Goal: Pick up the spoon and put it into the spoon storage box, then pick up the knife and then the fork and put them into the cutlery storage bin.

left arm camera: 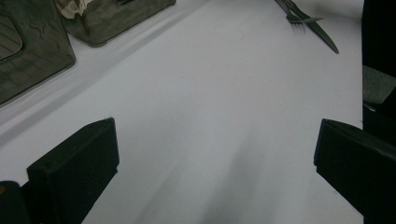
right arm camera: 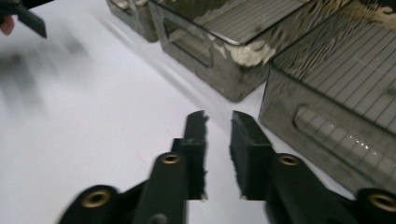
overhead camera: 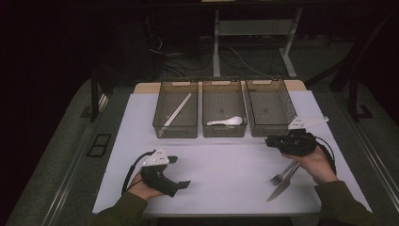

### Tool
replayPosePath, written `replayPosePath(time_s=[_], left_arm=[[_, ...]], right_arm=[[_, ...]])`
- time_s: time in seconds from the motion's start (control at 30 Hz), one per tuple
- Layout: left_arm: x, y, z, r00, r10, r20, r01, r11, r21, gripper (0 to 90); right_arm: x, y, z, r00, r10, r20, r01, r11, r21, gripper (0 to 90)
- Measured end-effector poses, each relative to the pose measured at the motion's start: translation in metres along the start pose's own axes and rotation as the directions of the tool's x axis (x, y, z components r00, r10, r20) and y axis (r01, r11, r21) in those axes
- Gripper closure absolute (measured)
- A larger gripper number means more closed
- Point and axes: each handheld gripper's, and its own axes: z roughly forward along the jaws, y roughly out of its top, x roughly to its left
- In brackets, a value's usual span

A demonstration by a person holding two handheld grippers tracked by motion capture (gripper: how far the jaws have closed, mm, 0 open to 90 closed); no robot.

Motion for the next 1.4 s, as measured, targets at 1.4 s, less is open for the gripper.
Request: replayPosePath(time_s=[1.4], left_arm=[[0.0,0.0,0.001,1.0,0.003,0.004,-0.003,1.0,0.006,0.0]], right_arm=[[0.045,-0.096,-0.033,0.992,-0.009,-0.126,0.035,0.978,0.207,89.6]])
